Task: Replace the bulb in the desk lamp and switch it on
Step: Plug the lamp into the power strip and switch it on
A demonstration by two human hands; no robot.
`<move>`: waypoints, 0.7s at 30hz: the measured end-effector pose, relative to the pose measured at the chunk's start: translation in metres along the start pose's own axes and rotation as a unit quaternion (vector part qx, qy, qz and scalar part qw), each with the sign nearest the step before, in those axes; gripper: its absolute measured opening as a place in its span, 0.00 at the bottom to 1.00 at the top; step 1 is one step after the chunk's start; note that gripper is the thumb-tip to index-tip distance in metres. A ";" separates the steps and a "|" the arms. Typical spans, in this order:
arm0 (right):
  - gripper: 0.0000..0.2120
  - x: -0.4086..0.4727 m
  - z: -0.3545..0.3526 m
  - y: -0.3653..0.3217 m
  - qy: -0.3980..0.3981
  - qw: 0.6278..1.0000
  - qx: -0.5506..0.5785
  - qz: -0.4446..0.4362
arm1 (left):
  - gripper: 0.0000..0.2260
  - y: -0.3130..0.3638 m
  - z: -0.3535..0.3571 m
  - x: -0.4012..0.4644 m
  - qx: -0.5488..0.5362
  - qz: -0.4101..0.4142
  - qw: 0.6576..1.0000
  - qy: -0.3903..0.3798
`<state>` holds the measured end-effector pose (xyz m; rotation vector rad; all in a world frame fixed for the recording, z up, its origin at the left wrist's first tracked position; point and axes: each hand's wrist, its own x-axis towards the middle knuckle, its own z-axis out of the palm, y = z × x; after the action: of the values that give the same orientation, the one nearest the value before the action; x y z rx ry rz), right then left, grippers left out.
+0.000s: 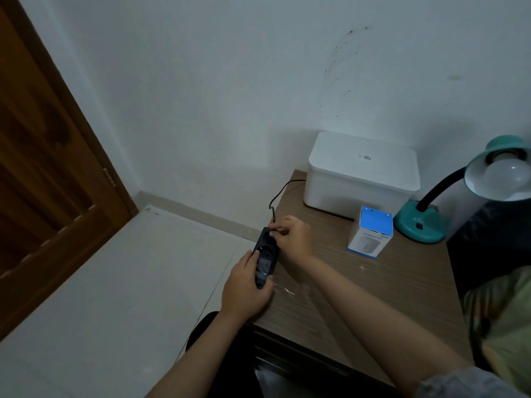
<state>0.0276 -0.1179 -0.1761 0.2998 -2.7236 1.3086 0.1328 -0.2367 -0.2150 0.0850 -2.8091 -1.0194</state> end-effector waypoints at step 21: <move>0.11 -0.004 0.007 0.016 -0.049 0.999 0.000 -0.014 | 0.29 0.003 -0.004 -0.001 -0.007 -0.010 1.000 -0.002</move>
<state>0.0274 -0.1134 -0.1932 0.4109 -2.7873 1.3208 0.1342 -0.2368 -0.2106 0.1098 -2.8106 -1.0444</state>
